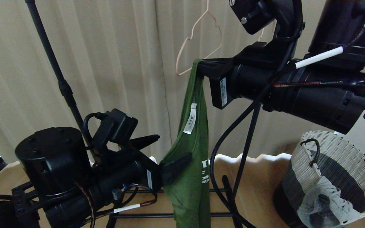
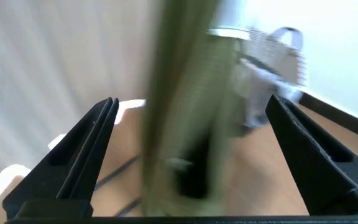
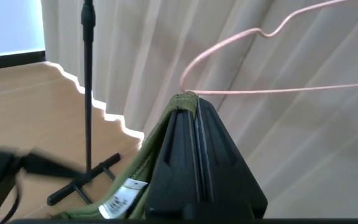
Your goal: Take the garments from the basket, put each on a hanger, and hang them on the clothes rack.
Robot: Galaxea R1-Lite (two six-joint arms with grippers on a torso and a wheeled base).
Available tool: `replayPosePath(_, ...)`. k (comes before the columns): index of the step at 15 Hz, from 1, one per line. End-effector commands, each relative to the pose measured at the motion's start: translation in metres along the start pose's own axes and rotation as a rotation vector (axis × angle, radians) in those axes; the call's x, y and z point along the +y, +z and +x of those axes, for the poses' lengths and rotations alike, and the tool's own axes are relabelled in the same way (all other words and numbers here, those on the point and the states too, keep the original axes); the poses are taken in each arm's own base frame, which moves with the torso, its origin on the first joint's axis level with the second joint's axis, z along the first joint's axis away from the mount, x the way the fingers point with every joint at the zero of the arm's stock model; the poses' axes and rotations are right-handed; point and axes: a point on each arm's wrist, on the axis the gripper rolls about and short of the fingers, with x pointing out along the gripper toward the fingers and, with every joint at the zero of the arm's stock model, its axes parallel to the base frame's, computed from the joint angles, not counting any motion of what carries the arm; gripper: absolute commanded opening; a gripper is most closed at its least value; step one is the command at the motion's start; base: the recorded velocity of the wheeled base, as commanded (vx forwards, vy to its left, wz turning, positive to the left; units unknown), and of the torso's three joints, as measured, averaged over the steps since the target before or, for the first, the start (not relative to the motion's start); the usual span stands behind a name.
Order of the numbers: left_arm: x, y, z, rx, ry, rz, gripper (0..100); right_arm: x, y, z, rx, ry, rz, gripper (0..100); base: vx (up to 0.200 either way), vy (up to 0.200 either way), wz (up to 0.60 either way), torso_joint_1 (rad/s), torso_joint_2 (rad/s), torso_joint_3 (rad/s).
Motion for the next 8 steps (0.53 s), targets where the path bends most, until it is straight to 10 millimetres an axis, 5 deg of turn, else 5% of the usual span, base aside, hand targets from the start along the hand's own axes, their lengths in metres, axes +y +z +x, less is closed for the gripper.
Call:
replayPosePath(1,0.015,-0.001,-0.002,-0.006,0.052,-0.004,100,0.001,0.0,0.0,0.0,0.003,-0.002,0,0.0,0.0,0.0,0.0,0.0,0.0)
replayPosePath(8,0.038,-0.047,-0.003,0.188,0.132,0.079,100,0.016,0.005,-0.005,-0.012,0.05,-0.005,0,0.0,0.0,0.0,0.0,0.0,0.0)
